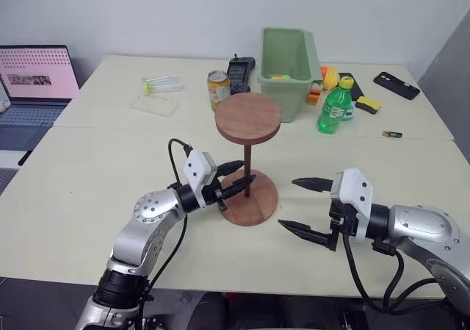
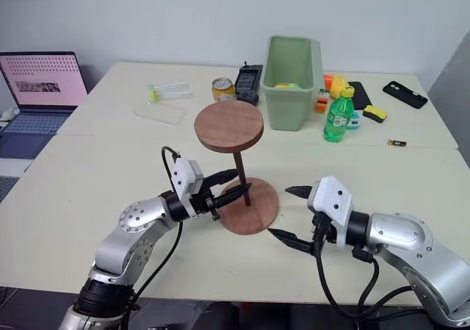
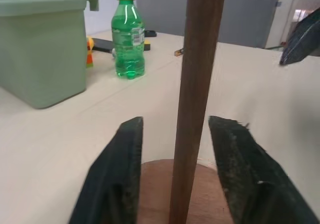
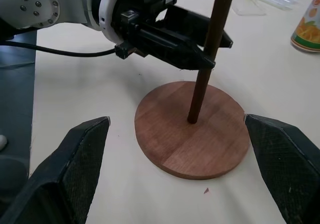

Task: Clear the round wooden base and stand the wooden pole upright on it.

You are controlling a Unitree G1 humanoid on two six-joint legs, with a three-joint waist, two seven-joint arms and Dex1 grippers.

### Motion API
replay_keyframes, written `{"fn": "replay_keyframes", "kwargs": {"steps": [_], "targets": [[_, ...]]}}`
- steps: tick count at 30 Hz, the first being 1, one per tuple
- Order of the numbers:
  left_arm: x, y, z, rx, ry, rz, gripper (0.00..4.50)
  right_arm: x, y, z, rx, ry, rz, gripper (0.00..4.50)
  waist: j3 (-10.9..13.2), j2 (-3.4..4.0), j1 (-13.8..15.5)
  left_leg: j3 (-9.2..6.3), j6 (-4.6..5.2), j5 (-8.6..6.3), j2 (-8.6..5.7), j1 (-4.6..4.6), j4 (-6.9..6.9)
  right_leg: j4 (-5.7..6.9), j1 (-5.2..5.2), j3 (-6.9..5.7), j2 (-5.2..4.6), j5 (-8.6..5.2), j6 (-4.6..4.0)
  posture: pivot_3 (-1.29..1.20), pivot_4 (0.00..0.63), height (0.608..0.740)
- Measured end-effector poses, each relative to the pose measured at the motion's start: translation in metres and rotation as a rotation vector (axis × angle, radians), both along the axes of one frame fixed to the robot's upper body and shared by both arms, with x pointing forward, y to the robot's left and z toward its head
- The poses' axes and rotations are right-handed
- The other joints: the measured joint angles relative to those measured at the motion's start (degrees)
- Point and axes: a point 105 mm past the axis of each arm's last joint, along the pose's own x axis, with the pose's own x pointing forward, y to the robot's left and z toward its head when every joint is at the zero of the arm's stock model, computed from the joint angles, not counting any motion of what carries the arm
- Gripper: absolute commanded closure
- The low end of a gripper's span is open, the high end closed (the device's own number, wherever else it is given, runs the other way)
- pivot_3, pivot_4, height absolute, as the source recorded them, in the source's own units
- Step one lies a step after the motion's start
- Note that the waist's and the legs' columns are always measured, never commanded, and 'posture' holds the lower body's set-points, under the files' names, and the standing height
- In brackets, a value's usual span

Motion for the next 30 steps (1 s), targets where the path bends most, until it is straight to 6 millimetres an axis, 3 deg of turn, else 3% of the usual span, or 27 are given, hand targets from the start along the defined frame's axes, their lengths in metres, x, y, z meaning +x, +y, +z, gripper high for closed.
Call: {"fn": "replay_keyframes", "kwargs": {"steps": [1,12,15,21,25,30], "targets": [[-0.001,-0.001,0.001,0.009,-0.006,-0.009,1.33,0.000,0.000,0.000,0.000,0.000,0.000,0.00,0.0,0.00,0.0,0.02,0.00,0.00,-0.01,0.00,0.00,0.00,0.00,0.01,-0.02,0.00,0.00,0.00,0.150,0.740],[0.001,0.007,0.010,0.210,-0.079,-0.070,1.33,0.000,-0.001,-0.001,-0.001,0.005,-0.001,0.00,0.0,0.00,-0.2,0.00,0.01,-0.01,0.00,0.02,-0.01,0.02,0.00,-0.05,0.04,0.00,0.00,0.00,0.150,0.740],[0.009,0.026,0.009,0.322,-0.077,-0.046,1.33,0.003,-0.004,-0.003,-0.010,0.009,-0.011,0.00,0.0,0.00,-0.4,0.01,0.02,-0.01,0.01,0.04,-0.03,0.03,-0.01,-0.09,0.06,0.00,0.00,0.00,0.150,0.740],[0.006,0.049,0.010,0.402,0.014,-0.065,1.33,0.014,-0.023,-0.002,-0.039,0.004,-0.052,0.00,0.0,-0.02,-0.5,0.01,0.02,-0.01,0.03,0.00,-0.04,0.01,-0.04,-0.08,0.05,0.00,0.00,0.00,0.150,0.740],[-0.014,0.086,0.006,0.468,0.166,-0.071,1.33,0.019,-0.043,0.003,-0.072,0.007,-0.066,0.00,0.1,0.10,-0.8,0.08,0.03,-0.02,0.11,0.05,-0.13,0.01,-0.08,-0.03,0.05,-0.01,-0.01,0.00,0.150,0.740],[-0.011,0.124,0.011,0.462,0.204,0.083,1.33,0.017,-0.054,0.014,-0.050,0.010,-0.028,0.00,0.2,0.11,-0.5,0.00,0.04,-0.02,0.11,0.05,-0.11,0.03,-0.03,-0.05,0.04,-0.01,-0.01,0.00,0.150,0.740]]}}
